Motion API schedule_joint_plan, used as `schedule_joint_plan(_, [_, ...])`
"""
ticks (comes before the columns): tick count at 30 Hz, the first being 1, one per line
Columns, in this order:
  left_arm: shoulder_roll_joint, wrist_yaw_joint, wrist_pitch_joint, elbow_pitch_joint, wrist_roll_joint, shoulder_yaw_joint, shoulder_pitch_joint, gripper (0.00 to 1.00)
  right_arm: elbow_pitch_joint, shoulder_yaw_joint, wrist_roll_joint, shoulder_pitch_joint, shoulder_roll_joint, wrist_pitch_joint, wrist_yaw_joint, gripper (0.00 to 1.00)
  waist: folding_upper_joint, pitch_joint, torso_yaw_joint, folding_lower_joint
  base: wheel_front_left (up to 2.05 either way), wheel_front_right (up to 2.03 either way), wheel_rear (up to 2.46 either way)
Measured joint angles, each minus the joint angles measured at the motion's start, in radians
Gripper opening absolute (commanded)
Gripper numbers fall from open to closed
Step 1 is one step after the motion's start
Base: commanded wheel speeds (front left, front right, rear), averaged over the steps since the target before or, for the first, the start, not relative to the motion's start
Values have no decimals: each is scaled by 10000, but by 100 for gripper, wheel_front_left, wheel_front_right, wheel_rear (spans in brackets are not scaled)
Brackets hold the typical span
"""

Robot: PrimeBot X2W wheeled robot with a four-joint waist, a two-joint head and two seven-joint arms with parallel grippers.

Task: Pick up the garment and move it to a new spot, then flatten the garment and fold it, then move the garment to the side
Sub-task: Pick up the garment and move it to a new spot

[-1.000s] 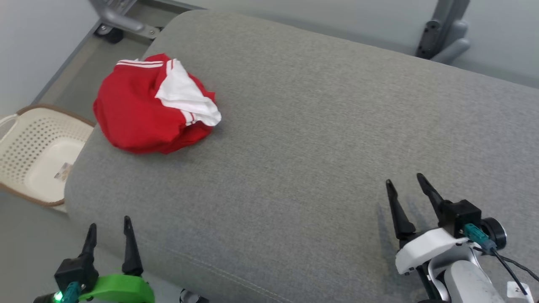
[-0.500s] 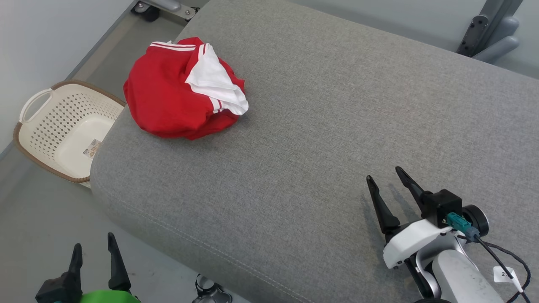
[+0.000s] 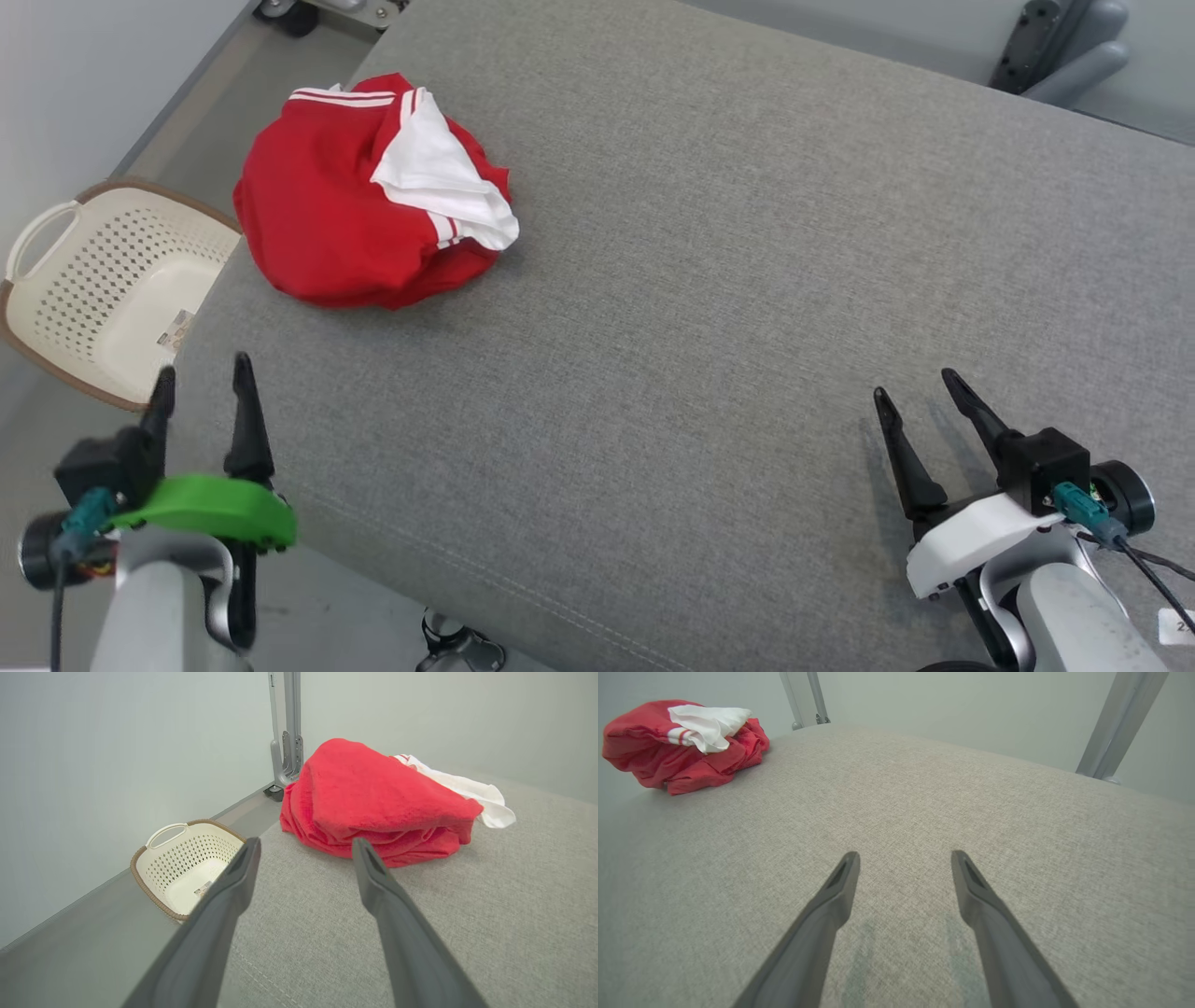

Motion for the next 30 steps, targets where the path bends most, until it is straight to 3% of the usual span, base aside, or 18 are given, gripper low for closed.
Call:
schedule_joint_plan(5, [646,-73,2,788,-46,-259,-1702,100,-211,115,-33,-98,-412,0,0,100,0,286,-450,0,0,0,0])
schedule_joint_plan(10, [1478,-88,-2,1774,-732,-1122,-3065,100,-433,261,-13,-409,-662,0,0,100,0,661,-931,0,0,0,0])
schedule_joint_plan(20, [2242,-96,17,4824,-1636,-2171,-5007,100,-522,405,84,-801,-918,0,0,100,1,1580,-1823,1,0,0,0])
schedule_joint_plan(26, [2316,617,2,6105,-1643,-2025,-5440,100,-556,351,92,-900,-838,-2,0,100,1,1878,-2240,1,0,0,0])
schedule_joint_plan(28, [2320,752,2,6182,-1599,-2008,-5519,0,-562,313,92,-929,-803,0,0,100,1,1932,-2329,1,0,0,0])
schedule_joint_plan(30, [2313,786,2,6140,-1569,-1992,-5532,0,-533,236,92,-935,-777,0,0,100,1,1935,-2361,1,0,0,0])
